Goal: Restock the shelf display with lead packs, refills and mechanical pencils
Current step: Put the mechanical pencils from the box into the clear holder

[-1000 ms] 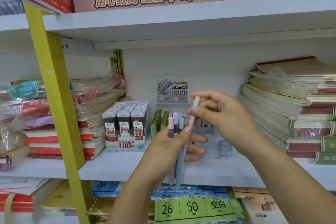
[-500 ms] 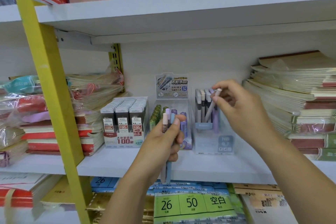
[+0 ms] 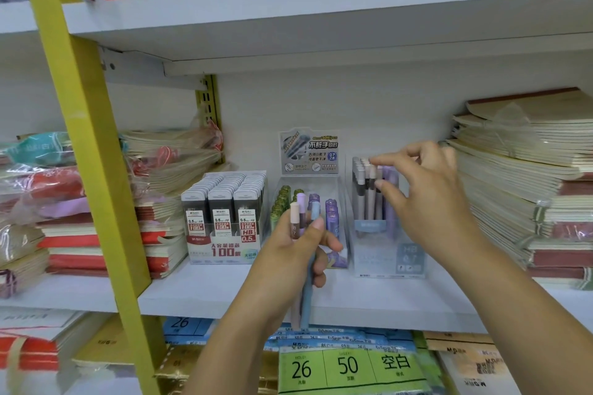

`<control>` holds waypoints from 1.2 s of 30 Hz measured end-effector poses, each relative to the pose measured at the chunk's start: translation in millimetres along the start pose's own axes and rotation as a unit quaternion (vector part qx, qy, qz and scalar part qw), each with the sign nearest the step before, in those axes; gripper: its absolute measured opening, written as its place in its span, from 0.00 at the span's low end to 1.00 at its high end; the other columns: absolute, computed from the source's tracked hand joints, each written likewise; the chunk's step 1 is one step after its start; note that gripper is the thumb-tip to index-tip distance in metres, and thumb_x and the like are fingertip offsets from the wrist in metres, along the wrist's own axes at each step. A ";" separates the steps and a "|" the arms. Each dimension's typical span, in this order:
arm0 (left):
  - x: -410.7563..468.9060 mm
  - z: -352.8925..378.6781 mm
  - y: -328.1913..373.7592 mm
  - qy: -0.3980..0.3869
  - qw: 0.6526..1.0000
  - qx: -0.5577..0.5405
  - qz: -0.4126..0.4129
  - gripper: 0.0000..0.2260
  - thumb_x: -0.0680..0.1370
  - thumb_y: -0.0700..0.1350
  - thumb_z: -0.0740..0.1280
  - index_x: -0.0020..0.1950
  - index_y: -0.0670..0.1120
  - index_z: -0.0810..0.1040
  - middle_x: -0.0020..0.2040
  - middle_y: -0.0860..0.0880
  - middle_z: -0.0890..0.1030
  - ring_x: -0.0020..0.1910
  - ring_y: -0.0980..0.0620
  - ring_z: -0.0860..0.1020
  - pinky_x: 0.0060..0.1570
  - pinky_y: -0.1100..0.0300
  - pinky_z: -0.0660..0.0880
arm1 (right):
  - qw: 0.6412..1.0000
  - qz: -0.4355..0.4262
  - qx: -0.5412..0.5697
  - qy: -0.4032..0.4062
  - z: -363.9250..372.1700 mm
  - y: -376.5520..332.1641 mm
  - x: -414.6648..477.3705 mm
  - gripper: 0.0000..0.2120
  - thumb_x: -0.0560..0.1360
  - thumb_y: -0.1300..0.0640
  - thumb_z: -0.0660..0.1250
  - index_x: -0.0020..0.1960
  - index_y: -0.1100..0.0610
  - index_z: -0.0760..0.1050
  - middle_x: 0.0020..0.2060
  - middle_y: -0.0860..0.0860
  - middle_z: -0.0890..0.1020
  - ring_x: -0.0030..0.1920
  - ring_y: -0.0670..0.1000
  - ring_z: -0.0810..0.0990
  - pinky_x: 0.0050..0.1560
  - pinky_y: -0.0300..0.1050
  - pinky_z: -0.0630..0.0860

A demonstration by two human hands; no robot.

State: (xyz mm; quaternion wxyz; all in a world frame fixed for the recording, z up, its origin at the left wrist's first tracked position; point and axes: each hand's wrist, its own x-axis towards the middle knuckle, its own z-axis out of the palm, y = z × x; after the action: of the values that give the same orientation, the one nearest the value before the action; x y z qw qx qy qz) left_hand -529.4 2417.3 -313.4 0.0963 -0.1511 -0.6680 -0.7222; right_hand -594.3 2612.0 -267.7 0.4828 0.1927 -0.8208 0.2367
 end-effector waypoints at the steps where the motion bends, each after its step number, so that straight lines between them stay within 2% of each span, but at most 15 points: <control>1: -0.1 0.0 0.6 -0.002 1.000 0.002 0.003 0.07 0.83 0.48 0.61 0.57 0.46 0.73 0.39 0.49 0.83 0.29 0.54 0.71 0.30 0.62 0.73 | 1.000 0.016 -0.015 -0.016 1.6 1.1 -0.3 0.13 0.73 0.57 0.71 0.56 0.47 0.81 0.50 0.49 0.70 0.54 0.54 0.66 0.50 0.44 0.61; 4: -1.5 -0.4 2.4 -0.018 1.000 -0.012 -0.004 0.10 0.83 0.48 0.60 0.58 0.46 0.76 0.41 0.47 0.85 0.32 0.54 0.78 0.36 0.59 0.79 | 0.994 0.060 -0.053 -0.072 5.0 0.5 -2.3 0.14 0.76 0.54 0.67 0.61 0.44 0.78 0.59 0.51 0.72 0.61 0.54 0.63 0.54 0.44 0.60; 7: -2.6 -0.9 3.7 -0.031 0.999 -0.029 -0.006 0.11 0.81 0.51 0.62 0.58 0.47 0.78 0.44 0.44 0.86 0.34 0.51 0.81 0.41 0.55 0.82 | 0.997 0.052 -0.023 -0.059 -0.9 -7.7 -2.2 0.16 0.78 0.53 0.63 0.66 0.47 0.75 0.64 0.52 0.71 0.65 0.53 0.61 0.63 0.48 0.62; 9: -3.2 -1.3 4.8 -0.040 0.999 -0.031 -0.004 0.14 0.78 0.54 0.63 0.59 0.49 0.79 0.46 0.43 0.86 0.36 0.50 0.82 0.43 0.54 0.82 | 0.997 0.031 0.049 -0.046 -10.2 -17.9 -0.3 0.14 0.78 0.53 0.63 0.62 0.50 0.77 0.58 0.49 0.74 0.62 0.50 0.65 0.60 0.38 0.61; 11: -4.3 0.0 6.2 -0.053 0.998 -0.032 -0.003 0.15 0.77 0.56 0.64 0.59 0.51 0.79 0.48 0.43 0.86 0.38 0.49 0.83 0.46 0.53 0.82 | 0.982 0.045 0.151 -0.101 -18.6 -31.4 0.1 0.09 0.77 0.52 0.65 0.55 0.47 0.81 0.52 0.45 0.78 0.57 0.47 0.70 0.54 0.31 0.63; 14: -6.6 5.3 9.8 -0.079 0.996 -0.032 -0.006 0.11 0.77 0.58 0.64 0.55 0.57 0.81 0.48 0.43 0.86 0.38 0.49 0.83 0.46 0.53 0.82 | 0.927 0.092 0.278 -0.233 -26.4 -45.8 -3.8 0.08 0.75 0.50 0.67 0.52 0.45 0.82 0.49 0.42 0.82 0.53 0.42 0.77 0.57 0.35 0.71; 16: -7.4 9.1 12.2 -0.085 0.996 -0.035 -0.005 0.10 0.77 0.57 0.64 0.53 0.58 0.82 0.47 0.43 0.86 0.35 0.51 0.81 0.41 0.56 0.81 | 0.896 0.115 0.337 -0.264 -30.2 -48.7 -8.0 0.07 0.75 0.51 0.68 0.51 0.46 0.83 0.48 0.42 0.84 0.51 0.39 0.80 0.54 0.35 0.74; 18: -7.5 11.8 13.1 -0.090 0.995 -0.039 -0.001 0.12 0.77 0.57 0.64 0.55 0.56 0.82 0.46 0.43 0.86 0.33 0.52 0.79 0.38 0.58 0.80 | 0.880 0.123 0.375 -0.264 -33.4 -47.6 -10.0 0.06 0.74 0.53 0.70 0.50 0.47 0.83 0.45 0.41 0.85 0.49 0.38 0.81 0.48 0.29 0.74; 20: -8.1 14.3 13.1 -0.103 0.994 -0.036 -0.003 0.15 0.77 0.57 0.64 0.59 0.52 0.80 0.47 0.44 0.86 0.34 0.52 0.80 0.38 0.59 0.79 | 0.870 0.137 0.408 -0.241 -35.9 -46.6 -10.1 0.04 0.74 0.56 0.70 0.48 0.51 0.83 0.43 0.45 0.85 0.44 0.40 0.82 0.42 0.28 0.74; 22: -8.5 15.8 13.1 -0.115 0.993 -0.021 -0.013 0.16 0.77 0.56 0.64 0.60 0.49 0.79 0.47 0.45 0.86 0.36 0.52 0.81 0.38 0.59 0.80 | 0.860 0.169 0.441 -0.194 -37.3 -43.4 -7.2 0.04 0.75 0.57 0.68 0.48 0.55 0.80 0.42 0.48 0.86 0.41 0.43 0.83 0.42 0.33 0.76; 25: -8.3 14.9 11.5 -0.095 0.995 0.017 -0.024 0.13 0.81 0.52 0.62 0.61 0.48 0.78 0.44 0.48 0.86 0.31 0.54 0.77 0.30 0.62 0.75 | 0.848 0.206 0.471 -0.127 -41.0 -37.1 -0.8 0.04 0.78 0.57 0.65 0.50 0.55 0.77 0.42 0.51 0.86 0.42 0.48 0.84 0.40 0.37 0.78; 29: -5.3 15.1 8.2 -0.065 0.997 0.033 -0.028 0.09 0.83 0.49 0.61 0.61 0.49 0.77 0.38 0.50 0.81 0.25 0.56 0.66 0.24 0.66 0.63 | 0.813 0.206 0.520 -0.162 -40.7 -36.2 -4.2 0.05 0.77 0.62 0.65 0.52 0.55 0.74 0.41 0.55 0.86 0.39 0.51 0.85 0.33 0.38 0.78; 31: -3.8 15.7 7.2 -0.059 0.997 0.030 -0.024 0.08 0.83 0.49 0.62 0.59 0.51 0.77 0.38 0.50 0.81 0.26 0.57 0.65 0.24 0.66 0.62 | 0.824 0.190 0.519 -0.122 -40.5 -35.3 -3.2 0.07 0.77 0.64 0.65 0.52 0.54 0.73 0.40 0.54 0.86 0.38 0.52 0.85 0.34 0.39 0.79; 33: -2.3 14.7 5.5 -0.048 0.998 0.027 -0.023 0.06 0.82 0.50 0.63 0.56 0.54 0.78 0.38 0.52 0.80 0.26 0.57 0.64 0.24 0.66 0.62 | 0.837 0.173 0.518 -0.027 -46.3 -29.4 1.8 0.08 0.78 0.64 0.64 0.52 0.52 0.72 0.39 0.52 0.86 0.39 0.51 0.85 0.34 0.39 0.80; 36: -0.8 11.6 5.3 -0.039 0.998 0.022 -0.034 0.03 0.81 0.50 0.66 0.53 0.55 0.78 0.39 0.52 0.76 0.28 0.56 0.63 0.24 0.66 0.61 | 0.880 0.113 0.458 0.051 -58.7 -14.5 8.2 0.10 0.78 0.60 0.64 0.52 0.45 0.71 0.42 0.50 0.85 0.44 0.50 0.85 0.37 0.38 0.79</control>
State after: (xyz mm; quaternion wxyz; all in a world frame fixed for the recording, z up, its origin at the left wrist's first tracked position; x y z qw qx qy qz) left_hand -525.8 2428.3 -308.0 0.0488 -0.1547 -0.6919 -0.7035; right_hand -549.0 2633.1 -232.8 0.3518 0.2862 -0.6110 0.6488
